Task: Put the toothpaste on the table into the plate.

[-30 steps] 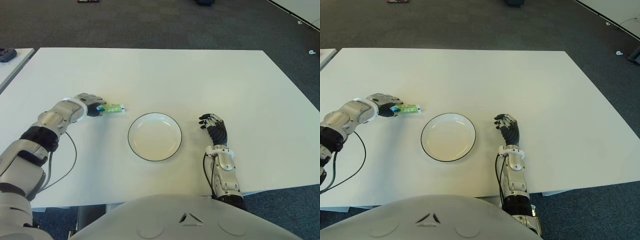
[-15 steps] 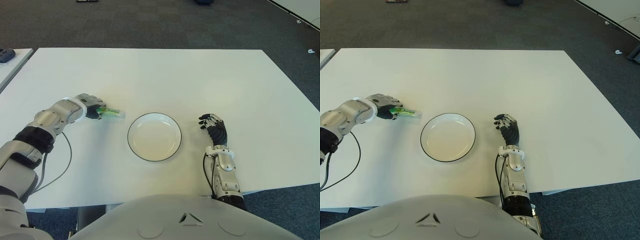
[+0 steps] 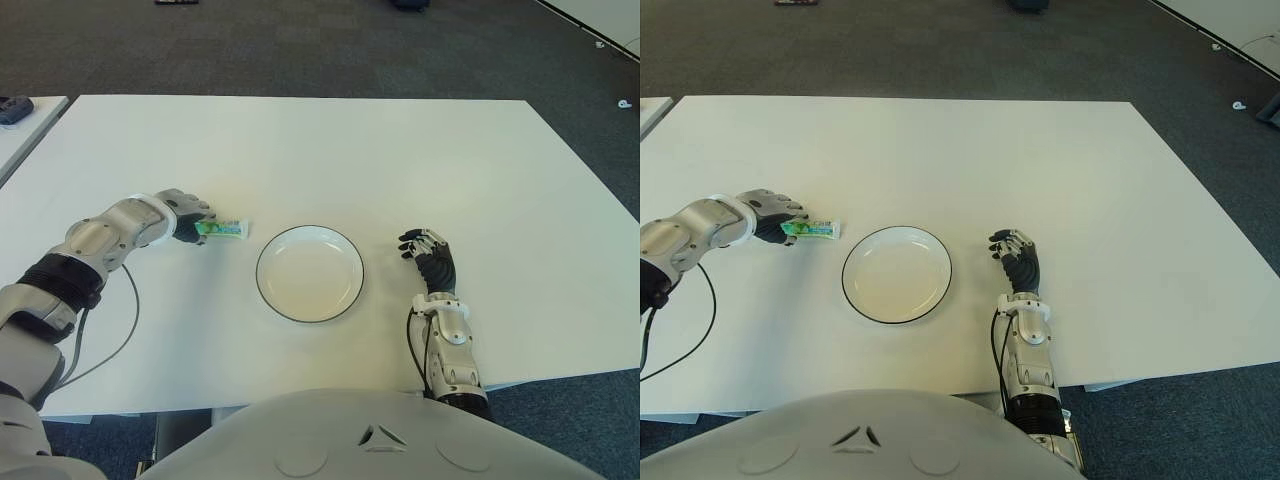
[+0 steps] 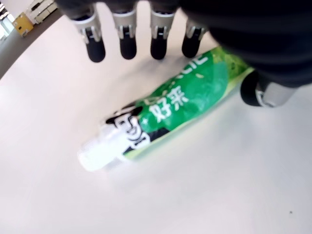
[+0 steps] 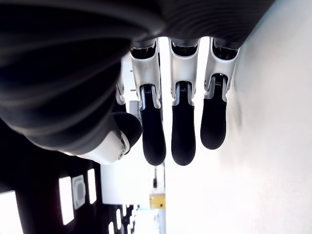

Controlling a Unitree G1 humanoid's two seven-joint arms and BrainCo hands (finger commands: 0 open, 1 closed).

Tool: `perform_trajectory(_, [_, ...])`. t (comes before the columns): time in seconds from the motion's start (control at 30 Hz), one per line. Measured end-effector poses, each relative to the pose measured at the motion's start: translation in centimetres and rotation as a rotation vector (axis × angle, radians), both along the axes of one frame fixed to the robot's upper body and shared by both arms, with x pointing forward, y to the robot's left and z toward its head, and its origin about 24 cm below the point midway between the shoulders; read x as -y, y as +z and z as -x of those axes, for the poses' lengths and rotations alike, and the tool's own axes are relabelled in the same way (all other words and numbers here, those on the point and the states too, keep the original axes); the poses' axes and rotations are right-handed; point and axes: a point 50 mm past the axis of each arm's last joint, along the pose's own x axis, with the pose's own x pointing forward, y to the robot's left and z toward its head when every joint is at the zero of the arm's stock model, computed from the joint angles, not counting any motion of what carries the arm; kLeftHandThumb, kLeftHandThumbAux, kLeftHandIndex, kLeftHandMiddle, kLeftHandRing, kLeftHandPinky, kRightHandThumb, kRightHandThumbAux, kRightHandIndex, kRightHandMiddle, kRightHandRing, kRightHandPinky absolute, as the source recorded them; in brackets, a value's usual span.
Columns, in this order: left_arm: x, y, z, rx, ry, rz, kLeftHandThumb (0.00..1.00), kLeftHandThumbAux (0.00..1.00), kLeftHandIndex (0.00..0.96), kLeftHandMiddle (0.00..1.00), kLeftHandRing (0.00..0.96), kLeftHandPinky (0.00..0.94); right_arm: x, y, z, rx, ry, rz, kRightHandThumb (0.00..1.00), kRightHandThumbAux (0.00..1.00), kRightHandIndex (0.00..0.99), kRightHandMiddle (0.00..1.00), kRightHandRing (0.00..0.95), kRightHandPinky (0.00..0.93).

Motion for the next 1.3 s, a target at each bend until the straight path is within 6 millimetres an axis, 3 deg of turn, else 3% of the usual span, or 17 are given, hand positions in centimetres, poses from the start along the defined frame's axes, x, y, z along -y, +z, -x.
perform_trajectory(0.63, [0.8,-0.6,0.2,0.014,-0.044,-0.023,0.458,0.369,0.000,0.059,0.043,0.113,0.2,0.0,0.3,-0.005,-0.015,0.004,0.709,0.728,0.430,0.477,0.487,0.514])
perform_trajectory(0.97, [0.1,-2.0,0.4,0.111,-0.073,0.036,0.491,0.432,0.150,0.136,0.107,0.160,0.3,-0.1,0.4,-0.008,-0.021,0.003,0.708,0.729,0.430,0.476,0.479,0.500])
perform_trajectory(1.07, [-0.1,-2.3,0.5,0.145,-0.078,0.063,0.518,0.453,0.233,0.219,0.171,0.208,0.3,-0.1,0.4,-0.008,-0.022,0.003,0.709,0.729,0.430,0.472,0.476,0.499])
perform_trajectory(1.3, [0.0,-2.6,0.6,0.206,-0.091,0.108,0.550,0.507,0.302,0.312,0.264,0.290,0.4,-0.1,0.5,-0.005,-0.023,0.005,0.709,0.729,0.430,0.467,0.474,0.491])
